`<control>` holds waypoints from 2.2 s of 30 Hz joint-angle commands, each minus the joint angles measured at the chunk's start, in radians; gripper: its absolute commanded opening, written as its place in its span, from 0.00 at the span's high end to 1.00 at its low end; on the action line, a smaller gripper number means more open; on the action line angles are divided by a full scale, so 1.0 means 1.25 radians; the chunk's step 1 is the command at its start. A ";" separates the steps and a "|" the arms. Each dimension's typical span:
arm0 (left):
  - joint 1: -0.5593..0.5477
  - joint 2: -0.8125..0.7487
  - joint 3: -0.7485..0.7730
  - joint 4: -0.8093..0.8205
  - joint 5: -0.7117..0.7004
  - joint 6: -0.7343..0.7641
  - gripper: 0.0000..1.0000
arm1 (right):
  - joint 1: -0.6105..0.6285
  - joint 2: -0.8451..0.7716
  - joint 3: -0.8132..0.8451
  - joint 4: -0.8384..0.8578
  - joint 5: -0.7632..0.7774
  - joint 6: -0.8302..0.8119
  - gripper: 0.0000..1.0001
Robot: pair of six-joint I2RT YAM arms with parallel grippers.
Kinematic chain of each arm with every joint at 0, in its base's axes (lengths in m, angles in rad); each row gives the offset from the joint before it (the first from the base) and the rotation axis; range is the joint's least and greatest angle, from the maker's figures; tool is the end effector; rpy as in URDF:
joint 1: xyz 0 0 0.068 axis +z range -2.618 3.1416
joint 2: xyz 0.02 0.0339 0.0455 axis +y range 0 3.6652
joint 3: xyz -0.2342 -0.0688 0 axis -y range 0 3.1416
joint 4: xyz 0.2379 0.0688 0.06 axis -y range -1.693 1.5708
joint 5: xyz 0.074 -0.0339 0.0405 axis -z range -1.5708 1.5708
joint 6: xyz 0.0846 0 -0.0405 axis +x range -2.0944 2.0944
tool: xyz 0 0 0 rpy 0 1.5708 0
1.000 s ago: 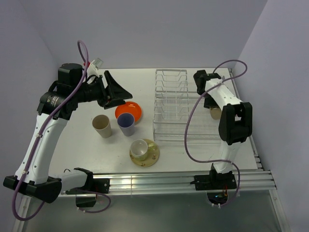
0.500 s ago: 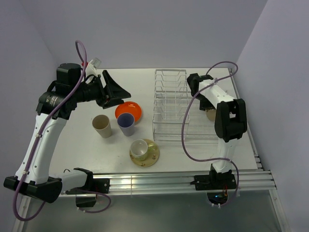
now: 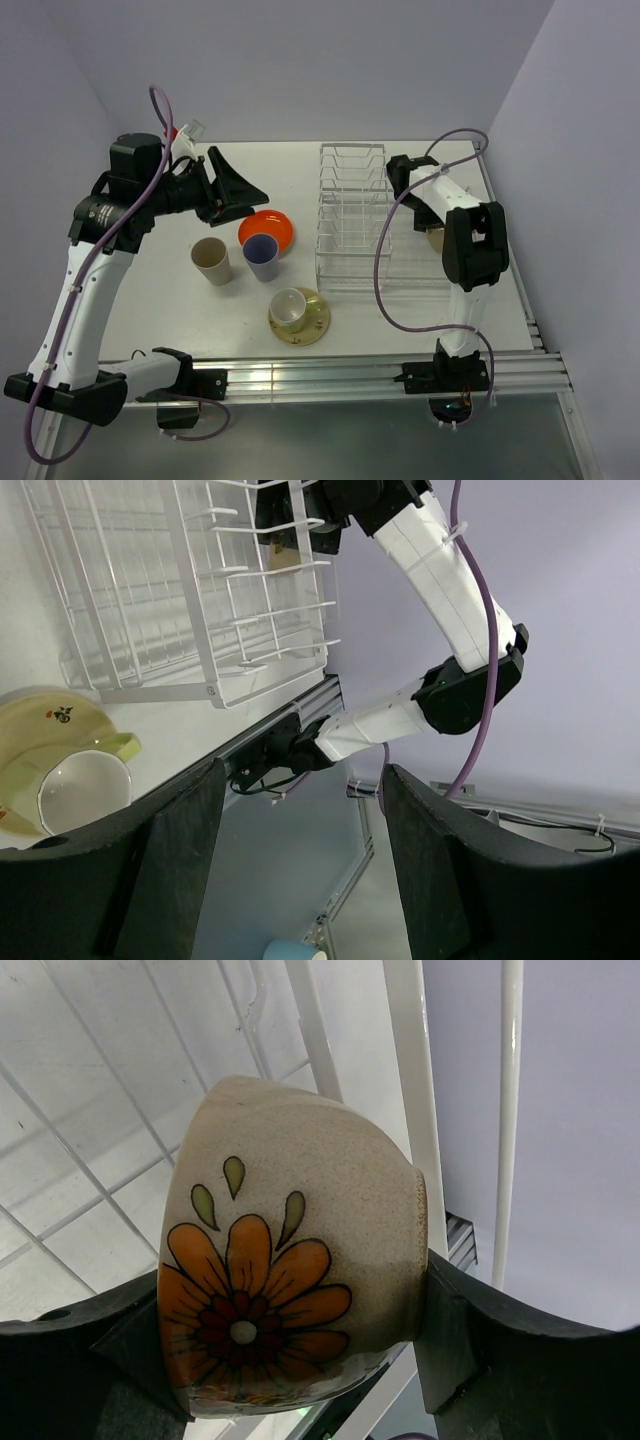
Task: Load the mixed dishes into the dish rack
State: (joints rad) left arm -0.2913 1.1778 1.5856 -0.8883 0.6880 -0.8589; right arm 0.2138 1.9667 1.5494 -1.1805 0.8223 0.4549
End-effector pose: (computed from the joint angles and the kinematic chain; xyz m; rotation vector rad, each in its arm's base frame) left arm 0.2226 -0.1228 0.4149 -0.1563 2.2341 -1.3798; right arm 0.3538 0.0134 0.1565 0.3065 2.6617 -1.1153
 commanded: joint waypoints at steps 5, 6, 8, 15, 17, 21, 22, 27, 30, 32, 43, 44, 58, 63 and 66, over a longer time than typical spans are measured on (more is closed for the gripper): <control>0.004 -0.033 -0.030 0.041 0.023 -0.015 0.30 | 0.035 -0.050 -0.034 0.002 -0.010 0.024 0.12; 0.004 -0.034 -0.033 0.044 0.023 -0.017 0.30 | 0.038 -0.058 -0.042 0.004 -0.016 0.023 0.10; 0.004 -0.037 -0.038 0.050 0.026 -0.022 0.30 | 0.044 -0.068 -0.059 0.014 -0.026 0.021 0.05; 0.004 -0.051 -0.060 0.070 0.031 -0.041 0.30 | 0.045 -0.117 -0.069 0.035 -0.083 0.010 0.02; 0.004 -0.055 -0.063 0.072 0.031 -0.044 0.30 | 0.045 -0.124 -0.069 0.041 -0.117 0.001 0.02; 0.004 -0.061 -0.069 0.082 0.031 -0.052 0.30 | 0.045 -0.146 -0.079 0.047 -0.157 -0.014 0.02; 0.004 -0.062 -0.076 0.085 0.031 -0.054 0.30 | 0.045 -0.147 -0.082 0.049 -0.161 -0.017 0.01; 0.004 -0.070 -0.093 0.102 0.036 -0.070 0.30 | 0.034 -0.156 -0.121 0.066 -0.178 -0.012 0.01; 0.004 -0.072 -0.093 0.101 0.035 -0.071 0.30 | 0.029 -0.184 -0.148 0.085 -0.193 -0.015 0.01; 0.004 -0.075 -0.098 0.104 0.035 -0.075 0.30 | 0.020 -0.202 -0.160 0.101 -0.212 -0.018 0.01; 0.004 -0.072 -0.104 0.118 0.041 -0.085 0.30 | -0.032 -0.260 -0.193 0.136 -0.341 -0.044 0.01; 0.004 -0.072 -0.105 0.120 0.041 -0.086 0.30 | -0.035 -0.263 -0.195 0.136 -0.345 -0.045 0.00; 0.004 -0.077 -0.111 0.128 0.044 -0.098 0.29 | -0.040 -0.228 -0.171 0.152 -0.357 -0.083 0.00; 0.004 -0.073 -0.104 0.125 0.044 -0.096 0.29 | -0.040 -0.190 -0.102 0.125 -0.351 -0.079 0.00; 0.004 -0.066 -0.097 0.120 0.042 -0.095 0.29 | -0.040 -0.150 -0.058 0.104 -0.341 -0.076 0.00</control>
State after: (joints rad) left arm -0.2913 1.1034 1.4406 -0.7670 0.7212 -0.9817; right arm 0.1665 1.7359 1.4086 -1.0580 0.4545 0.3309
